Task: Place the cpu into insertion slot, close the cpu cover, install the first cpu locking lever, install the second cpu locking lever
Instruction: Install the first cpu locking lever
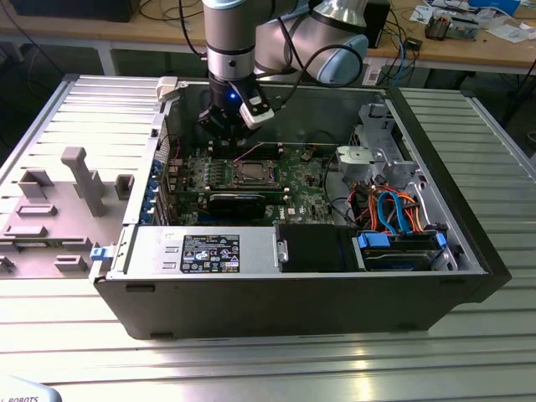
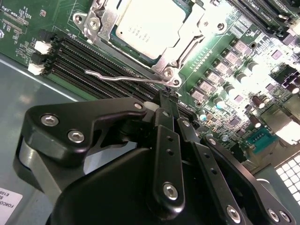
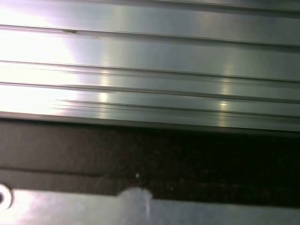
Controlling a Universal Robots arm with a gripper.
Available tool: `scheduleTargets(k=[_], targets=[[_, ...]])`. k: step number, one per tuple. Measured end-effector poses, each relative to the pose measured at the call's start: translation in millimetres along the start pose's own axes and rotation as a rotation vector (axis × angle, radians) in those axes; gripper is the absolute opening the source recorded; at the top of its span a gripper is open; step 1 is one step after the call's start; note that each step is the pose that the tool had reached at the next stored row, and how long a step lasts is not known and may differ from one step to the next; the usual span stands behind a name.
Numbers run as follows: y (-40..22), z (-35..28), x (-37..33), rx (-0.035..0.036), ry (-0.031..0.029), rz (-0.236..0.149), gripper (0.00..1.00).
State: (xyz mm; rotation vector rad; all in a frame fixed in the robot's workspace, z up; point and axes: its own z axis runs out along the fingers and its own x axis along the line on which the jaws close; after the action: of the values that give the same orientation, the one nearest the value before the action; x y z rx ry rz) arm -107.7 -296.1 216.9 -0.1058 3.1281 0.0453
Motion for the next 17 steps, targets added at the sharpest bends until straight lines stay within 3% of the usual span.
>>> scheduleTargets(k=[9, 17], targets=[[-0.2, 2.8, -2.1, 0.0, -0.0001, 0.0, 0.11], [-0.8, 5.7, -10.8, 0.0, 0.0001, 0.0, 0.11]])
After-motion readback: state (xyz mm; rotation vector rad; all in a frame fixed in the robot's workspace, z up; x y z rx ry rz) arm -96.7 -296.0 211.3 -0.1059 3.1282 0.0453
